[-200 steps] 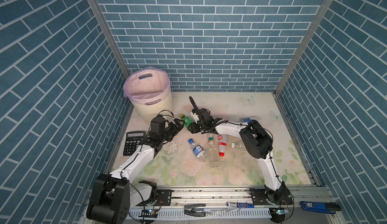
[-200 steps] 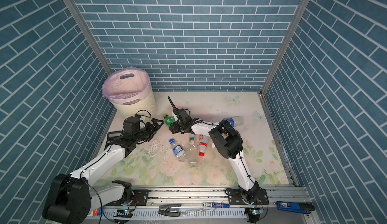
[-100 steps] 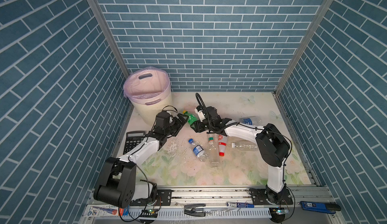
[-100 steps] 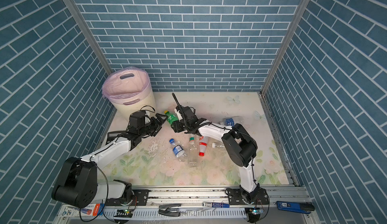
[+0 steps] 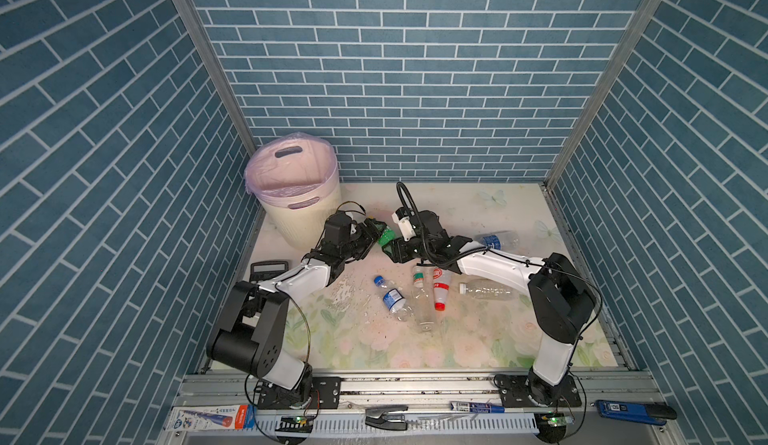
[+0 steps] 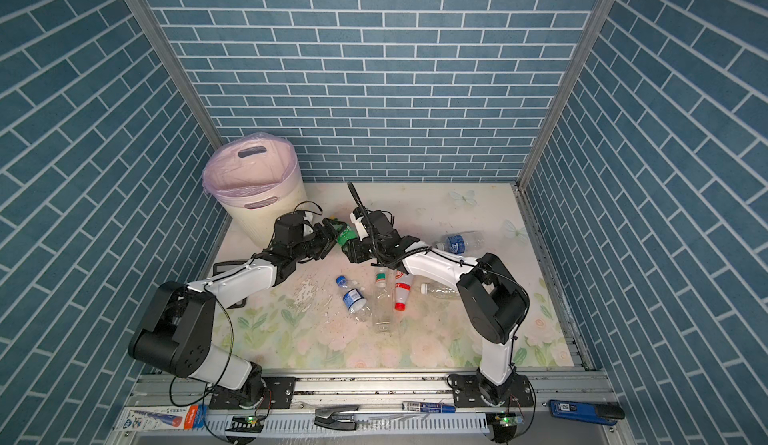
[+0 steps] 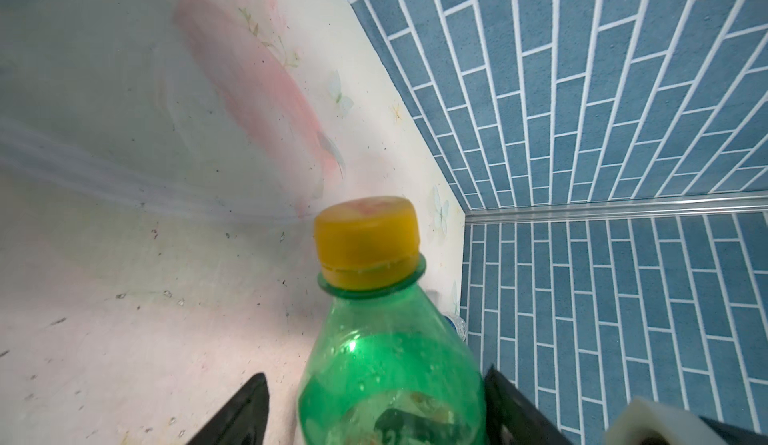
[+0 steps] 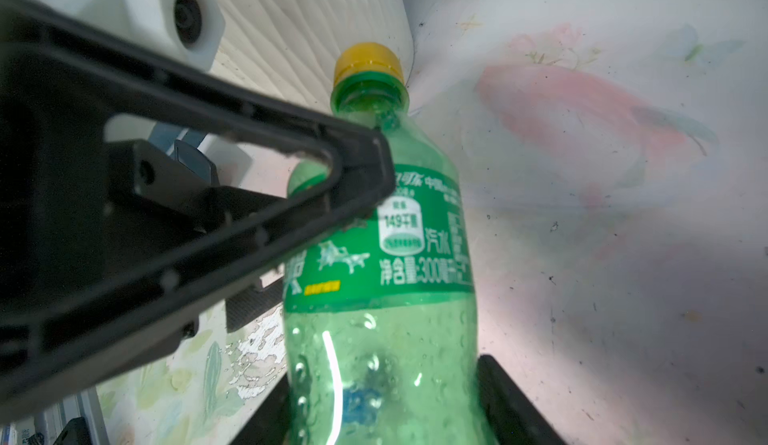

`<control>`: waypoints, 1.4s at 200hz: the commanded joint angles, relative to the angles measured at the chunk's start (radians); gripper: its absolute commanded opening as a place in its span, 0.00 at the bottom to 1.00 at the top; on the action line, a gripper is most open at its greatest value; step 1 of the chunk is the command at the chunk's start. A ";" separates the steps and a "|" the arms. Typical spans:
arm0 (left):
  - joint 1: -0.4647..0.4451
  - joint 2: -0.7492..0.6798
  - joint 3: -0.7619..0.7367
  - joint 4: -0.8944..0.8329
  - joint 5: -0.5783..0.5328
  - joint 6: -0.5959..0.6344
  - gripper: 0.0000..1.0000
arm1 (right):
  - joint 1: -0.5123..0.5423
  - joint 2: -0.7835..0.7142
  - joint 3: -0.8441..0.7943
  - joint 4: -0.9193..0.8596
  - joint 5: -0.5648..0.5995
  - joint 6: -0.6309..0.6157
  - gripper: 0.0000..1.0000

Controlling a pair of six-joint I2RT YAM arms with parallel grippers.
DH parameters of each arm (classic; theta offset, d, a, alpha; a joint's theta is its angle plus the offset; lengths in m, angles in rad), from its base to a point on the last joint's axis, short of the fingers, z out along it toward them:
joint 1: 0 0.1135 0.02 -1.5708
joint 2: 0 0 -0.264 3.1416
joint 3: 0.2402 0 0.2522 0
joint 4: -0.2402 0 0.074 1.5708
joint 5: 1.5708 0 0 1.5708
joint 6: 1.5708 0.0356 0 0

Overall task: Throw the plastic bottles in the bin
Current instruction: 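Grasp the green bottle's cap end with left gripper while right gripper holds it, then carry the green bottle with left gripper over the bin while right releases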

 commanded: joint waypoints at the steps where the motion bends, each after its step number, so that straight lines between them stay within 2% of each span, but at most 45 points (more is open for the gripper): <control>1: -0.011 0.039 0.033 0.038 -0.004 -0.006 0.78 | 0.003 -0.049 -0.031 0.000 0.004 -0.013 0.47; 31: -0.024 0.073 0.060 0.048 -0.002 -0.011 0.76 | 0.003 -0.056 -0.037 -0.004 0.003 -0.015 0.47; 77: -0.028 0.067 0.060 0.054 -0.003 -0.012 0.58 | 0.003 -0.054 -0.030 -0.014 0.006 -0.016 0.46; 108: -0.026 0.046 0.053 0.029 -0.008 0.006 0.52 | 0.003 -0.051 -0.030 -0.010 0.011 -0.015 0.47; 185: -0.013 -0.016 0.082 -0.089 -0.034 0.094 0.47 | 0.003 -0.102 -0.072 -0.005 0.031 -0.030 0.66; 280: 0.004 -0.117 0.225 -0.303 -0.091 0.245 0.44 | 0.003 -0.244 -0.110 -0.029 0.069 -0.092 0.94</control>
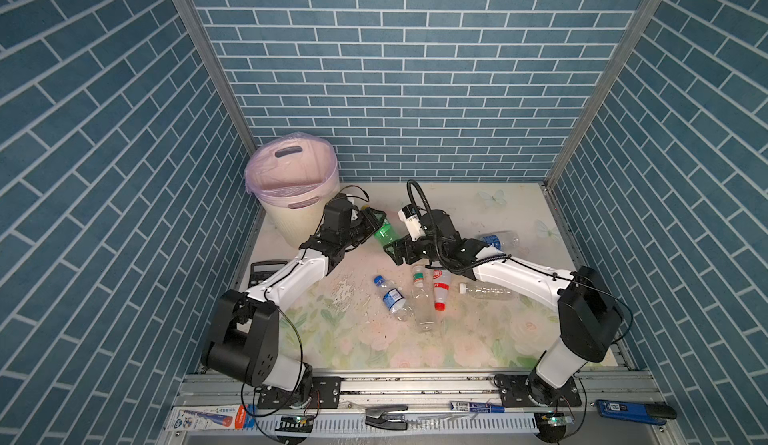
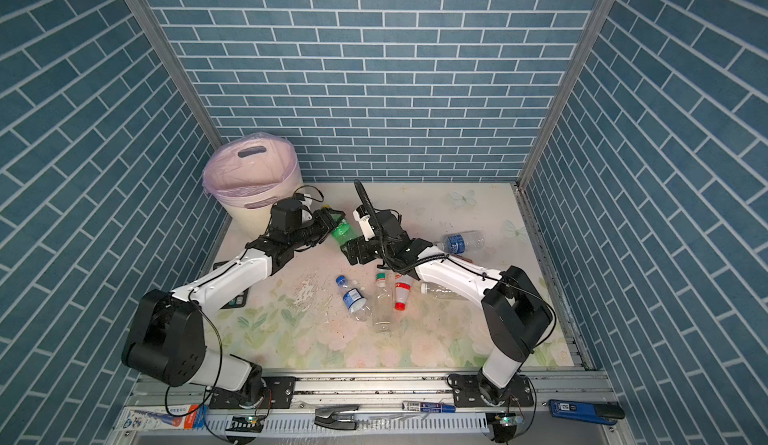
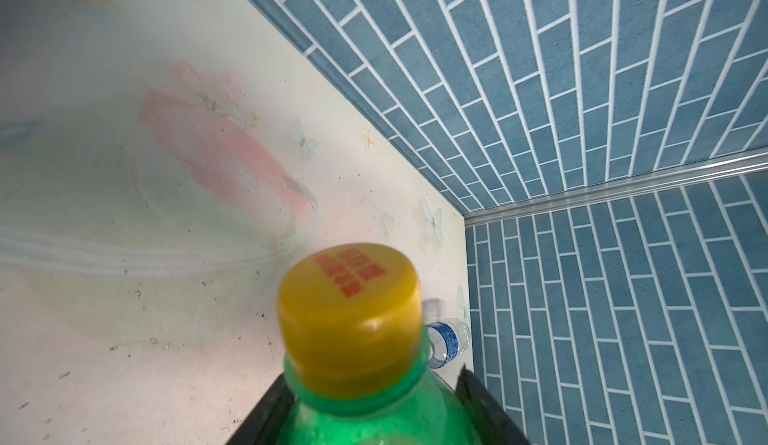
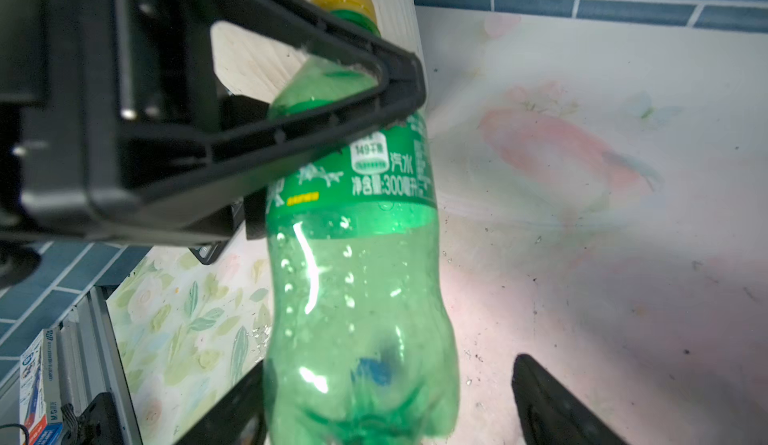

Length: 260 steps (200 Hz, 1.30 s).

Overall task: Throw the plastic bottles in the bin
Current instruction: 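Carry the green bottle with left gripper over the bin while right releases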

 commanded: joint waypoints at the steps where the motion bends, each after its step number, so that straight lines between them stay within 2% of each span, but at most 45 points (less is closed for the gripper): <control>1: 0.009 -0.044 0.054 -0.073 -0.031 0.069 0.44 | -0.001 -0.066 -0.033 -0.018 0.037 -0.045 0.94; 31: 0.012 -0.060 0.148 -0.145 -0.041 0.125 0.44 | -0.001 -0.113 -0.018 -0.013 0.052 -0.087 0.99; 57: 0.015 -0.066 0.276 -0.242 -0.043 0.205 0.44 | -0.002 -0.143 0.025 -0.007 0.049 -0.132 0.99; 119: 0.046 -0.075 0.601 -0.456 -0.185 0.462 0.45 | -0.002 -0.126 0.187 0.076 0.030 -0.230 0.99; 183: 0.093 -0.018 0.889 -0.516 -0.368 0.732 0.43 | -0.001 -0.031 0.391 0.169 -0.079 -0.258 0.99; 214: 0.148 0.031 1.041 -0.522 -0.397 0.824 0.43 | -0.001 0.002 0.459 0.223 -0.119 -0.258 0.99; 260: 0.168 0.126 1.277 -0.514 -0.425 0.948 0.43 | -0.003 0.039 0.523 0.188 -0.120 -0.288 0.99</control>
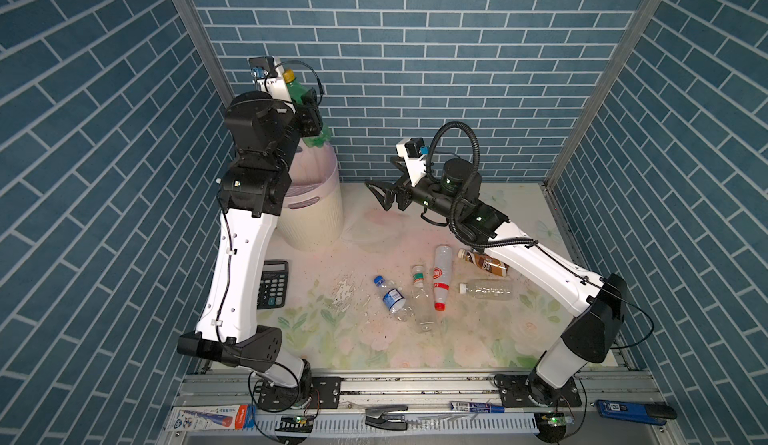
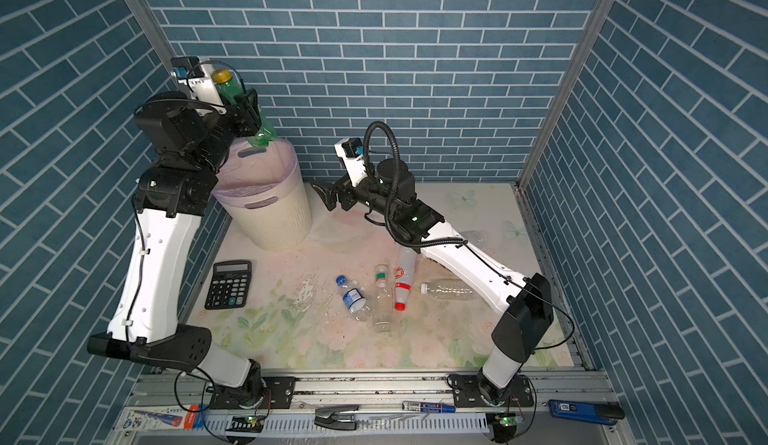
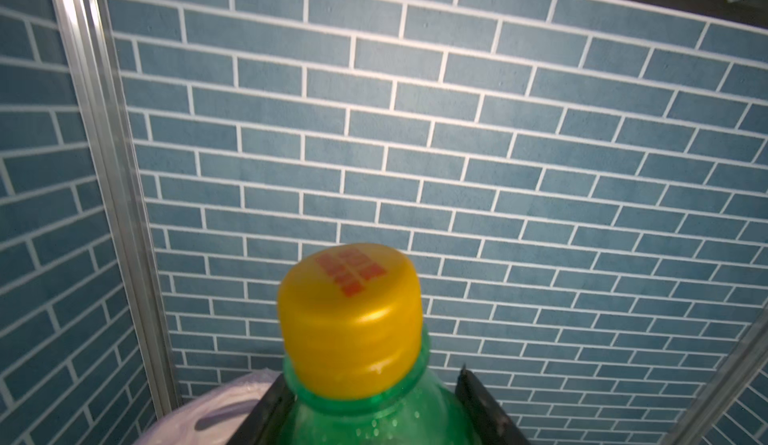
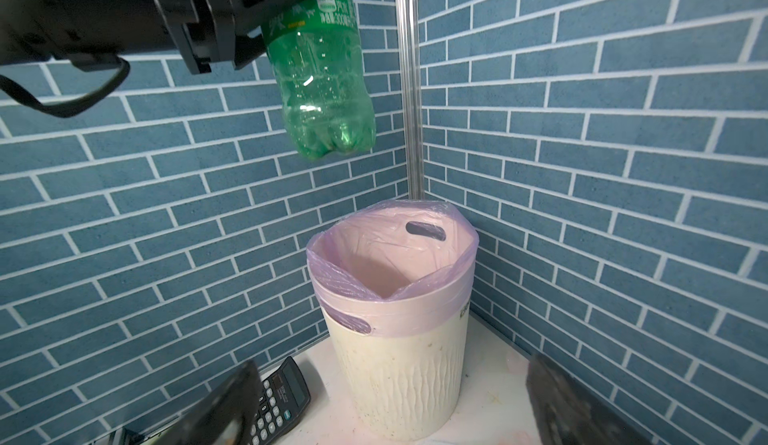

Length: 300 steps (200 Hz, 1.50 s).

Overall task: Throw the plastic bottles in the bin
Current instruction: 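Carry the green bottle with left gripper over the bin while right releases, then open the left gripper to drop the green bottle into the bin, then bring left arm back while right gripper moves to the blue-capped water bottle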

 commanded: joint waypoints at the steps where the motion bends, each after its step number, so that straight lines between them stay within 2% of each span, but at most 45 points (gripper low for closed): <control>1: 0.014 0.031 0.082 0.010 -0.024 0.101 0.43 | -0.003 0.020 0.061 0.017 -0.021 -0.052 0.99; 37: 0.116 0.143 0.064 -0.045 -0.024 0.017 0.43 | -0.004 0.042 0.068 -0.023 -0.021 -0.059 0.99; 52: 0.156 0.219 0.064 -0.140 -0.052 -0.049 0.49 | -0.006 0.045 0.067 -0.040 -0.018 -0.059 0.99; 60: 0.173 0.260 0.091 -0.210 -0.026 -0.077 0.59 | -0.010 0.045 0.065 -0.050 -0.016 -0.059 0.99; 76: 0.181 0.305 0.129 -0.293 -0.011 -0.085 0.97 | -0.017 0.044 0.057 -0.061 -0.015 -0.055 0.99; 80: 0.181 0.306 0.129 -0.299 -0.009 -0.085 0.99 | -0.018 0.042 0.054 -0.062 -0.015 -0.053 0.99; 117: 0.168 0.197 0.031 -0.205 0.059 -0.141 0.99 | -0.029 0.039 0.027 -0.064 -0.012 -0.024 0.99; 169: 0.070 0.076 -0.138 -0.122 0.192 -0.254 0.99 | -0.071 0.011 -0.064 -0.045 0.006 0.060 0.99; 182: 0.044 0.055 -0.219 -0.091 0.259 -0.294 0.99 | -0.082 -0.001 -0.092 -0.055 0.020 0.069 0.99; 212: -0.045 0.027 -0.362 -0.078 0.311 -0.327 0.99 | -0.113 -0.031 -0.142 -0.111 0.013 0.098 0.99; 248: -0.078 -0.019 -0.593 0.017 0.392 -0.478 0.99 | -0.118 -0.104 -0.268 -0.139 0.059 0.084 0.99; 300: -0.143 -0.081 -0.811 0.062 0.403 -0.564 0.99 | -0.118 -0.159 -0.355 -0.334 0.056 0.059 0.99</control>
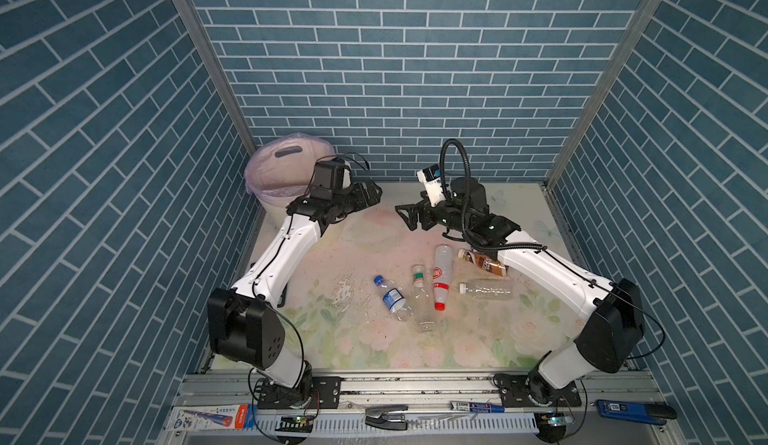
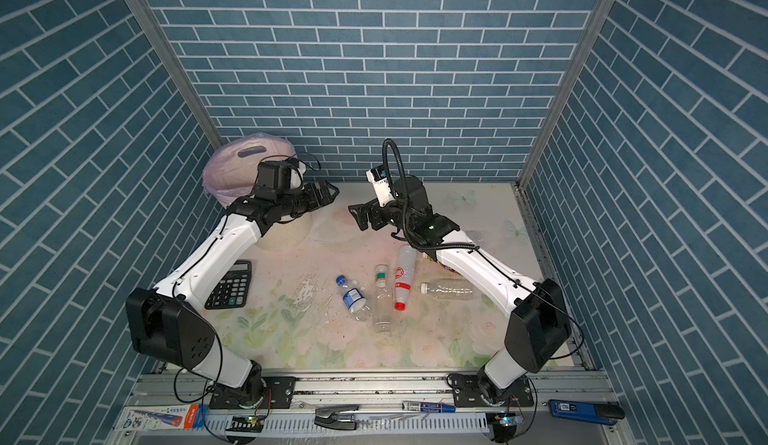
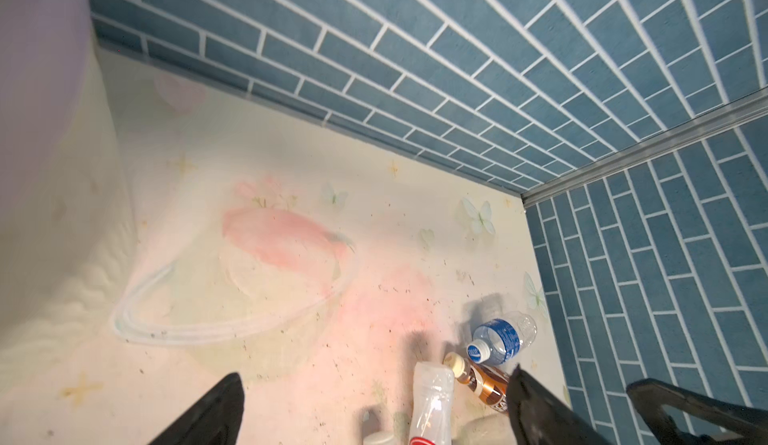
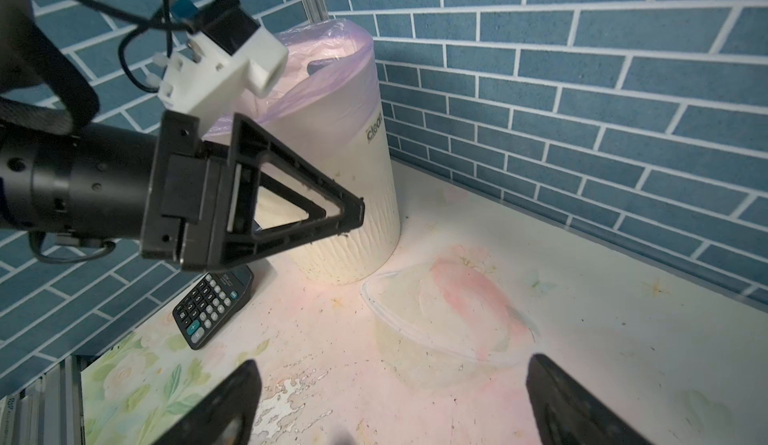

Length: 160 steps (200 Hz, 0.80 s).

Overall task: Throw the plastic bottles in the bin
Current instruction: 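Bring left arm back while right gripper moves to the blue-capped water bottle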

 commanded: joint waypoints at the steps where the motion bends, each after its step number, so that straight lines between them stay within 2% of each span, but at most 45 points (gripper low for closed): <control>1: -0.031 -0.073 -0.065 0.070 0.026 -0.067 0.99 | 0.003 -0.046 -0.064 -0.109 0.000 -0.005 0.99; 41: -0.051 -0.119 -0.232 0.133 0.049 -0.157 0.99 | 0.011 -0.060 -0.128 -0.211 -0.025 0.000 0.99; 66: -0.051 -0.152 -0.355 0.210 0.067 -0.221 0.99 | 0.029 -0.019 -0.120 -0.303 -0.030 -0.002 0.97; 100: -0.044 -0.168 -0.453 0.255 0.082 -0.275 0.99 | 0.067 0.038 -0.118 -0.360 -0.029 0.011 0.96; 160: 0.048 -0.204 -0.637 0.359 0.164 -0.373 0.99 | 0.157 0.115 -0.114 -0.351 -0.050 0.042 0.90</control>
